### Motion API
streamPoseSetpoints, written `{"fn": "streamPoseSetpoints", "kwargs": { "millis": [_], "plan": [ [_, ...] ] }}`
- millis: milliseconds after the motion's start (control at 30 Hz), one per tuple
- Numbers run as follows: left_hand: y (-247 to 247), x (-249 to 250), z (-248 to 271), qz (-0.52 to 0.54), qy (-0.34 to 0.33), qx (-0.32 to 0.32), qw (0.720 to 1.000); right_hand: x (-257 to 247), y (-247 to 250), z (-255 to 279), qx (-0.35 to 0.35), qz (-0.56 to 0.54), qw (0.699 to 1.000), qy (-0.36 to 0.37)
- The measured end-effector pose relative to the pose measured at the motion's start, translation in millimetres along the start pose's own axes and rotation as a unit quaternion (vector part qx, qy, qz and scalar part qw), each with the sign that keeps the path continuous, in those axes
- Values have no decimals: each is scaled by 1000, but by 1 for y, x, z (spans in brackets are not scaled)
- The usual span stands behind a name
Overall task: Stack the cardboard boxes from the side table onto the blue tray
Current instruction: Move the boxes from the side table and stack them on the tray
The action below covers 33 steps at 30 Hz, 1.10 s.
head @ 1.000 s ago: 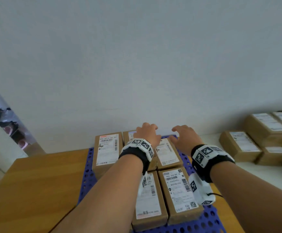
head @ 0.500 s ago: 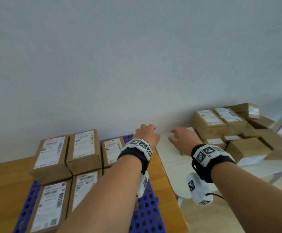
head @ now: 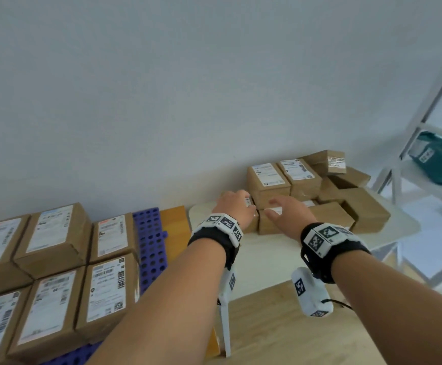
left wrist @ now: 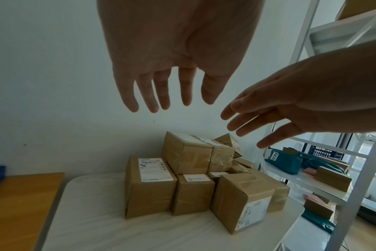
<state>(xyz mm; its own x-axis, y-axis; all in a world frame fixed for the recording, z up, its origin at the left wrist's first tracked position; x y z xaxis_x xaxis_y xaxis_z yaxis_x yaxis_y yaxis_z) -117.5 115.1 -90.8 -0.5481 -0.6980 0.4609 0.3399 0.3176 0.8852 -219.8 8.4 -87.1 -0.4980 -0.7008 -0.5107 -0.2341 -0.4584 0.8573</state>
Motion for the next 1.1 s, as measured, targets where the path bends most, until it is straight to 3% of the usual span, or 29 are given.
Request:
{"fn": "streamPoseSetpoints", "kwargs": {
  "millis": [233,467,800,1100],
  "plan": [
    [-26,24,-33,-13,-7,-8,1000,39,4,-29,-9,0,1000,-14],
    [-50,28,-103,5,14,-20,1000,61,11,-90,-28,36,999,-9],
    [-76,14,-212,90,78,-13,993,82,8,-195,-49,15,998,-31],
    [-98,-2,-247,172,156,-70,970,90,-3,-236,-32,13,999,-37]
  ]
}}
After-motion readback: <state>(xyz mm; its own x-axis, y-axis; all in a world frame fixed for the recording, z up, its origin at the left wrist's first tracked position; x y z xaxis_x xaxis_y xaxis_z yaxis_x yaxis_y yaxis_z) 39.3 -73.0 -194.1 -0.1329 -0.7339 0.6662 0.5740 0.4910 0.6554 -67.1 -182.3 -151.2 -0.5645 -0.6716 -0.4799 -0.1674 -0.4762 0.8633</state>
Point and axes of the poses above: each hand's wrist, its own z-axis away from the middle knuckle, its own y-axis out of the back of the hand, x = y × z, the point moved 3 cm from there along -z, towards the middle knuckle, and after that the axes turned 2 degrees about -z, right-handed, at the moved point
